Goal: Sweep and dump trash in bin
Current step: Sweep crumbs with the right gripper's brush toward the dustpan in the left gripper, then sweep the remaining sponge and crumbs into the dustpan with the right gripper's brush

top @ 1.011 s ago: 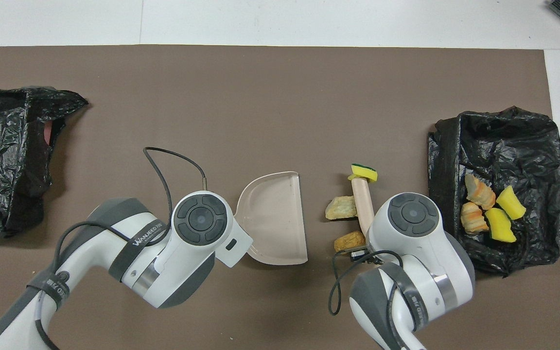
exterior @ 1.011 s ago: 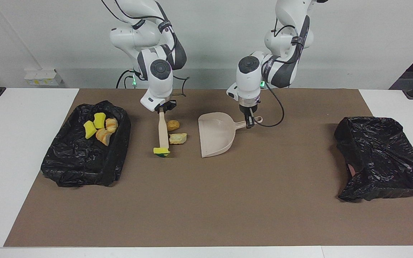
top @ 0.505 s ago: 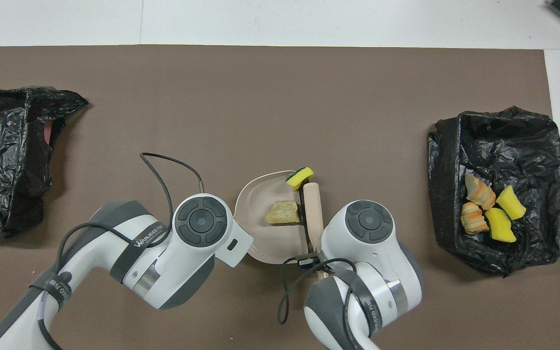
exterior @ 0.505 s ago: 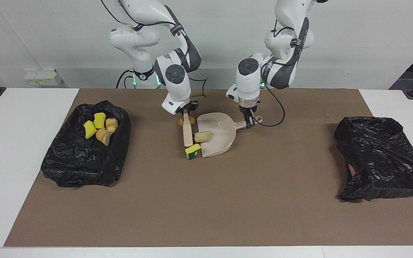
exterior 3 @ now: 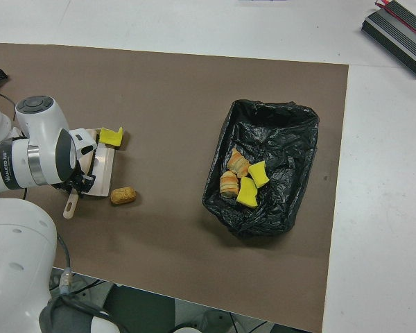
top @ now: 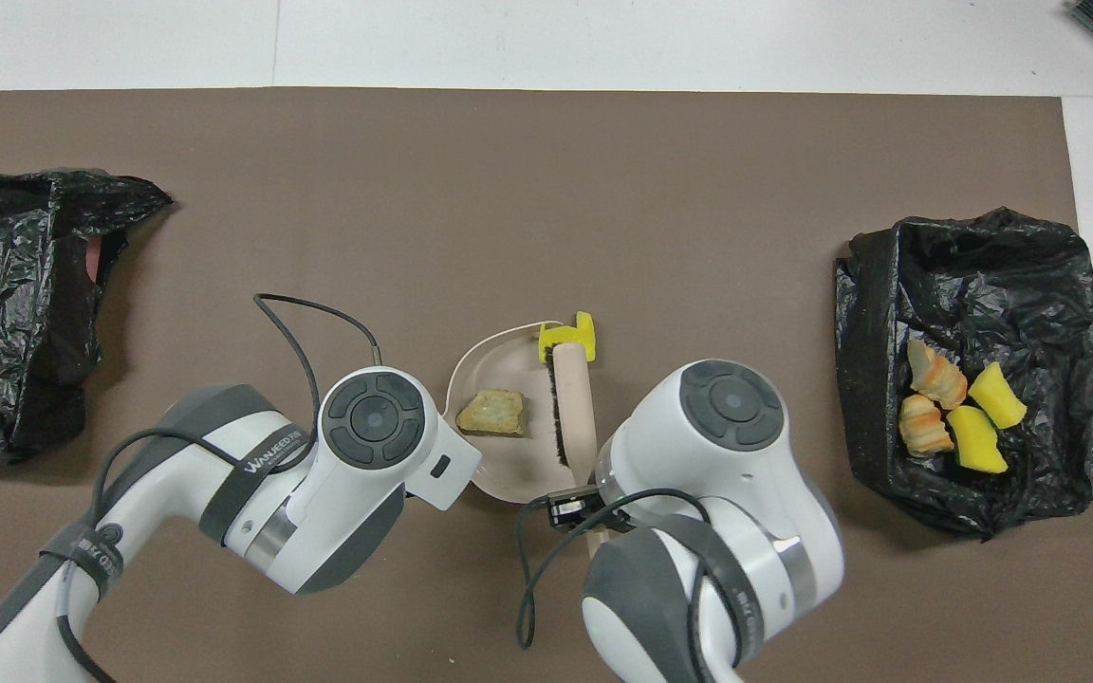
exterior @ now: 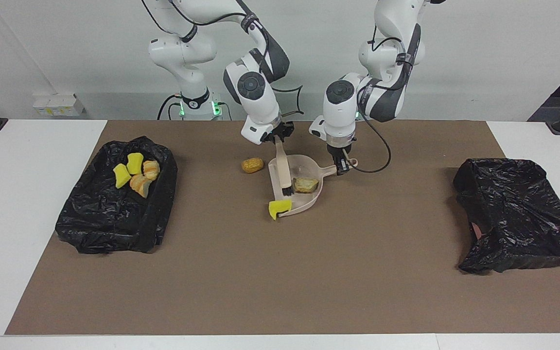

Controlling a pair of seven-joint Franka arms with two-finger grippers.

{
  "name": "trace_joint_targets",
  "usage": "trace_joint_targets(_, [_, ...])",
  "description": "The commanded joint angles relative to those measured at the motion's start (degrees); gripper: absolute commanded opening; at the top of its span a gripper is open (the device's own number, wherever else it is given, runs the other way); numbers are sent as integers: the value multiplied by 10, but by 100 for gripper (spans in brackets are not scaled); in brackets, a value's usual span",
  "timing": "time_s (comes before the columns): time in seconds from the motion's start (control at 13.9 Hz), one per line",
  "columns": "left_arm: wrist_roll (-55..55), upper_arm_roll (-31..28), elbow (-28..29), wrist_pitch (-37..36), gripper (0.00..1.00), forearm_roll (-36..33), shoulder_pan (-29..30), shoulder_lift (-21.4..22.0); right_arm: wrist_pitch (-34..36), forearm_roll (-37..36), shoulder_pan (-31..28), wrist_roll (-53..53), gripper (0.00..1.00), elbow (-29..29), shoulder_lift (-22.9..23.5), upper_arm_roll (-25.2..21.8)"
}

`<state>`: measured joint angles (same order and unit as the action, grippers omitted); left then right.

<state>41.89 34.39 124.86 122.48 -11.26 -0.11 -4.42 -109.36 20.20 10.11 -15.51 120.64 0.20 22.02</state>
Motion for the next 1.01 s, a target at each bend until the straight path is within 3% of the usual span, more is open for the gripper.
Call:
trace_joint_targets(0.0, [-5, 0, 17, 12, 0, -3, 9, 9, 76, -56, -13, 51, 0, 10, -56, -28])
trace_joint_targets(0.14, [-10, 0, 16, 11, 0, -3, 9, 9, 83, -129, -11, 36, 0, 66, -105, -24])
trace_joint_targets(0.29, [-11, 0, 16, 10, 0, -3, 8, 9, 84, -137, -12, 12, 0, 141, -146, -25])
trace_joint_targets(0.51, [-4, 0, 17, 7, 0, -4, 5, 11, 76, -138, -7, -49, 0, 204, -169, -22])
trace_joint_targets(0.72, [33, 0, 18, 8, 0, -4, 3, 12, 10, -90, -3, -83, 0, 238, -154, -20])
trace_joint_targets(0.94, [54, -1, 17, 8, 0, -6, 2, 12, -67, -9, 20, -75, 0, 237, -99, -19])
